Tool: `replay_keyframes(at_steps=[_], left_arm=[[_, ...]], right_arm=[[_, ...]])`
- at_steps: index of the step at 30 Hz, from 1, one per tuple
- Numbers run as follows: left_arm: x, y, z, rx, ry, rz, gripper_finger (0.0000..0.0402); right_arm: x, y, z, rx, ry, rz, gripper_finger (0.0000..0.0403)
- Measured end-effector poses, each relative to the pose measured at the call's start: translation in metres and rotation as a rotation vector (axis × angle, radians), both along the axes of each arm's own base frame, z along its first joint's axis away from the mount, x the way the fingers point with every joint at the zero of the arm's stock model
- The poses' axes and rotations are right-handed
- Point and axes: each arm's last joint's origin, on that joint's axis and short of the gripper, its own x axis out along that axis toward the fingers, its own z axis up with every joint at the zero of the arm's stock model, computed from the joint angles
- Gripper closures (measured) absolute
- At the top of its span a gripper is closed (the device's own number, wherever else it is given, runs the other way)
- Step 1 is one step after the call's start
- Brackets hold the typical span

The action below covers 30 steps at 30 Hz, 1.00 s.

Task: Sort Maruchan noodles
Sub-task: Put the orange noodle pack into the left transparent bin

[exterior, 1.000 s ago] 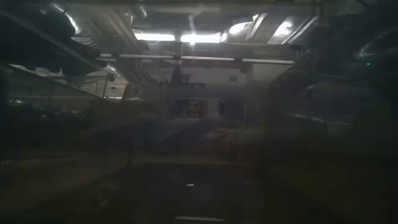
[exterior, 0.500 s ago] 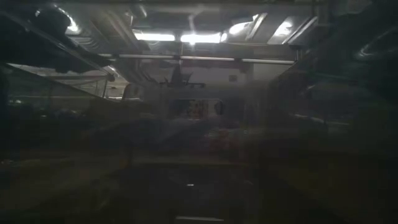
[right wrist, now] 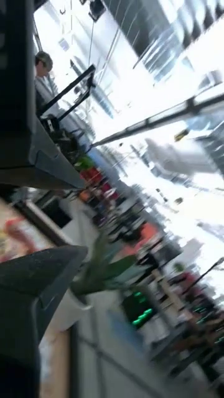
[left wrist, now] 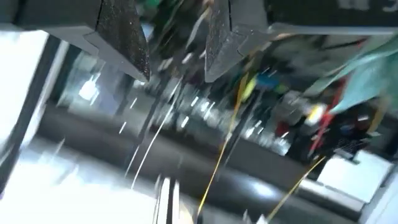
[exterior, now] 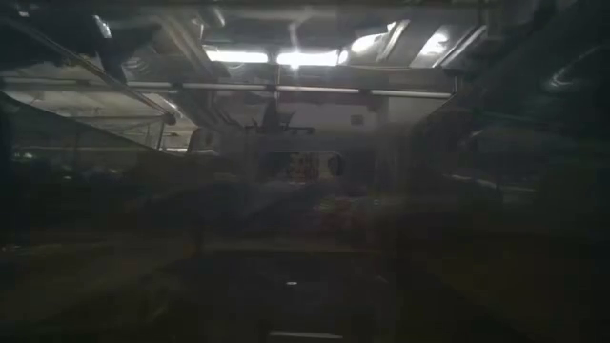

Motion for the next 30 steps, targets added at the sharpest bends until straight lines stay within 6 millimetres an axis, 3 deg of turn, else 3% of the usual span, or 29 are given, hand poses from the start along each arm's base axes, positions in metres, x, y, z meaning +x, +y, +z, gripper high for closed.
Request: replay_keyframes(at_steps=[9, 14, 21, 25, 30], left_arm=[[-0.014, 0.002, 0.017, -0.117, -0.272, 0.006, 0.0253], [-0.021, 0.005, 0.037, -0.204, -0.302, 0.103, 0.0253], [-0.018, 0.004, 0.094, -0.147, 0.034, 0.136, 0.0253], [-0.009, 0.003, 0.123, -0.077, 0.256, 0.124, 0.0253], [0.003, 0.002, 0.146, -0.049, 0.547, 0.046, 0.0252]], right_arm=[[-0.003, -0.001, 0.034, -0.086, -0.004, -0.120, 0.0260], [0.001, -0.005, 0.050, -0.125, 0.044, -0.210, 0.0260], [0.018, -0.010, 0.067, -0.148, 0.209, -0.227, 0.0249], [0.029, -0.014, 0.073, -0.129, 0.325, -0.213, 0.0213], [0.042, -0.018, 0.075, -0.136, 0.439, -0.207, 0.0158]])
